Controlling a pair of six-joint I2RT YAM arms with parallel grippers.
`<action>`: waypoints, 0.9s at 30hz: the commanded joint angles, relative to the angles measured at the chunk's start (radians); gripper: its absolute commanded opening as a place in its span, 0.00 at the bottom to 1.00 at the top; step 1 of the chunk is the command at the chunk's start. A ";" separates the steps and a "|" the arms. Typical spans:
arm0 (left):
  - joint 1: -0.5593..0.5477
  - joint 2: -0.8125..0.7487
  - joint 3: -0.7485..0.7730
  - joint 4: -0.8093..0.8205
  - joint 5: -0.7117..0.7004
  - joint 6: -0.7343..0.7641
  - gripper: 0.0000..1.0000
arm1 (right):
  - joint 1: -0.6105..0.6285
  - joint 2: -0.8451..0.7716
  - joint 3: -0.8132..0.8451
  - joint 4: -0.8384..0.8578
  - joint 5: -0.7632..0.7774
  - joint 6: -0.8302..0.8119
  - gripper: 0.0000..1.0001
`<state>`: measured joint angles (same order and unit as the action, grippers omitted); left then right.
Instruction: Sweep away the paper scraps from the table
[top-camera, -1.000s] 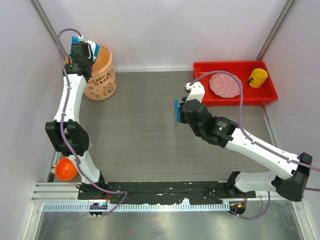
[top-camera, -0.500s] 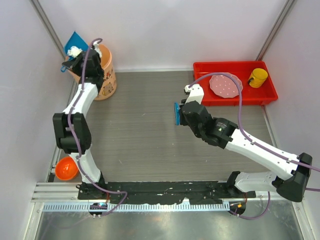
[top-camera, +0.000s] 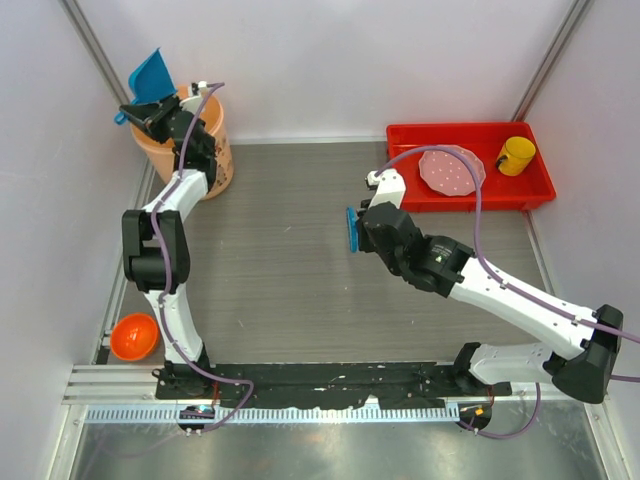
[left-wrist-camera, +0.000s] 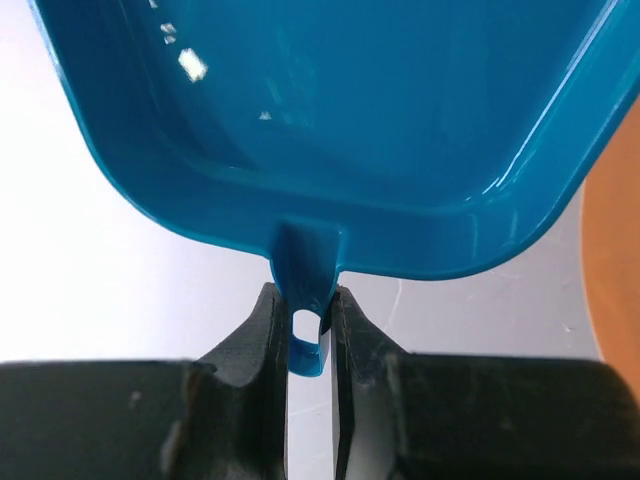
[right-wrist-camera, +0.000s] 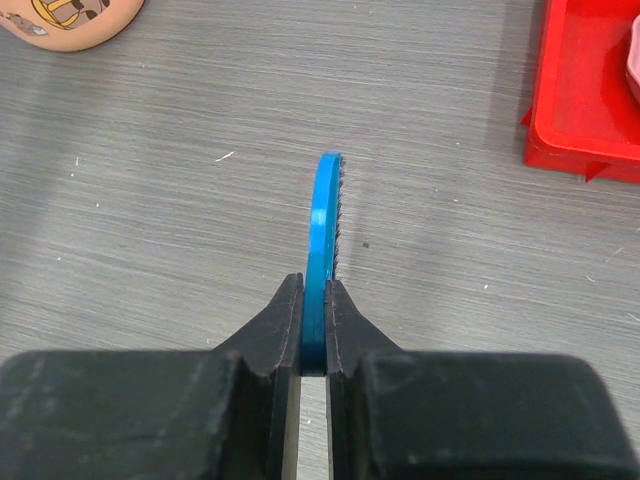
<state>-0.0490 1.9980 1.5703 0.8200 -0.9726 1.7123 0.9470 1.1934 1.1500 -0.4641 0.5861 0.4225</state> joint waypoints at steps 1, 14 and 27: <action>0.006 -0.015 -0.029 0.231 0.046 0.144 0.00 | 0.003 0.012 0.024 0.041 -0.009 0.002 0.01; 0.028 -0.211 0.285 -1.240 0.190 -0.986 0.00 | 0.001 -0.057 -0.026 0.039 0.024 -0.021 0.01; -0.017 -0.418 0.298 -1.870 1.125 -1.347 0.00 | 0.001 -0.127 -0.072 0.068 0.026 -0.076 0.01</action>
<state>-0.0353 1.6405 1.9121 -0.7689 -0.2493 0.4797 0.9470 1.1305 1.0901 -0.4454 0.5819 0.3710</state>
